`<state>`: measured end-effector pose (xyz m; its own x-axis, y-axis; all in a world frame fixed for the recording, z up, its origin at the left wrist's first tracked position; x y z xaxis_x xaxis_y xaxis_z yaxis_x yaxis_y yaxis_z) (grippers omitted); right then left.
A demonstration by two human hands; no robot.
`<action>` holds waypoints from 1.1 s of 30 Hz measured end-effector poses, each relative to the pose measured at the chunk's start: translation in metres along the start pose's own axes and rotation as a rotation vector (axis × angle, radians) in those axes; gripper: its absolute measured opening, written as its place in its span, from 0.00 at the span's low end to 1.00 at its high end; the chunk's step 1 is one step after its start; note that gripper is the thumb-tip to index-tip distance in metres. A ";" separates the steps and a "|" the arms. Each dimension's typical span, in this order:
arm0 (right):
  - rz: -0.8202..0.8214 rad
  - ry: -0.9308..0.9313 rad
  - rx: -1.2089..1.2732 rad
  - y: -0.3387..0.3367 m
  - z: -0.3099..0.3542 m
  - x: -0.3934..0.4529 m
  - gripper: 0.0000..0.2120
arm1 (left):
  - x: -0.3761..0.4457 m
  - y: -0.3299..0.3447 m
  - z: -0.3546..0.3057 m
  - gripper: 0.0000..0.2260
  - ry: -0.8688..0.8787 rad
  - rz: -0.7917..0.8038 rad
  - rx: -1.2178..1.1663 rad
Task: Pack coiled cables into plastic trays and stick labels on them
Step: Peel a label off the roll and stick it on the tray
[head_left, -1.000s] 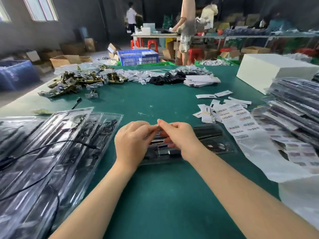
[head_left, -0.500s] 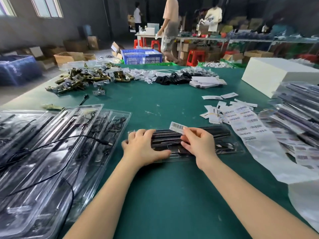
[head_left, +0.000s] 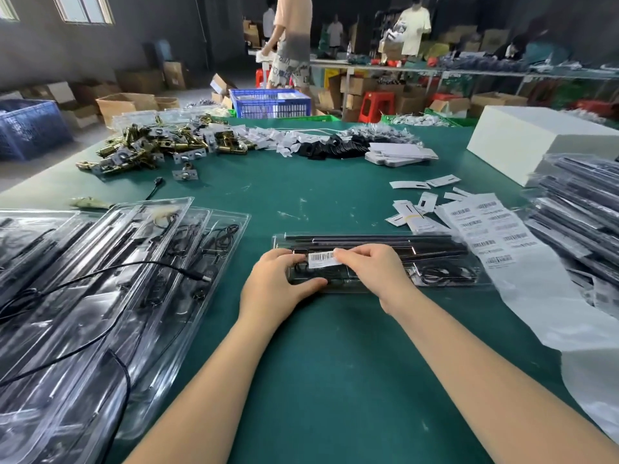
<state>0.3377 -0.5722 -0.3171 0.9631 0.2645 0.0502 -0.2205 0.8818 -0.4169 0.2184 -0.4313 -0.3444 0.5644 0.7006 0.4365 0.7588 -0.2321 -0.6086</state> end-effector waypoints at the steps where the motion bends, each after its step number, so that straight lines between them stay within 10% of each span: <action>1: 0.012 0.021 -0.029 0.002 0.002 0.001 0.10 | 0.000 -0.001 0.001 0.25 -0.004 -0.005 -0.033; 20: -0.242 -0.368 -0.777 0.016 0.009 -0.013 0.22 | -0.001 -0.003 -0.008 0.03 -0.030 -0.075 -0.078; 24: -0.062 -0.850 -0.863 0.021 0.011 -0.033 0.23 | 0.000 -0.004 -0.007 0.04 -0.038 -0.080 -0.067; 33: -0.092 -0.271 -1.122 -0.069 -0.036 -0.001 0.44 | -0.001 -0.003 -0.007 0.13 -0.022 -0.039 -0.026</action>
<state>0.3577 -0.6471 -0.3211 0.8737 0.4122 0.2584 0.2405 0.0957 -0.9659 0.2179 -0.4362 -0.3385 0.5274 0.7237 0.4450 0.7883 -0.2215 -0.5740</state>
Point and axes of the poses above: each hand's wrist, its own x-axis towards the middle knuckle, its own y-axis out of the palm, z = x × y, the point moved 4 cm from there along x, towards the middle knuckle, and after that the axes turned 14 degrees about -z, right-handed, at the moved point
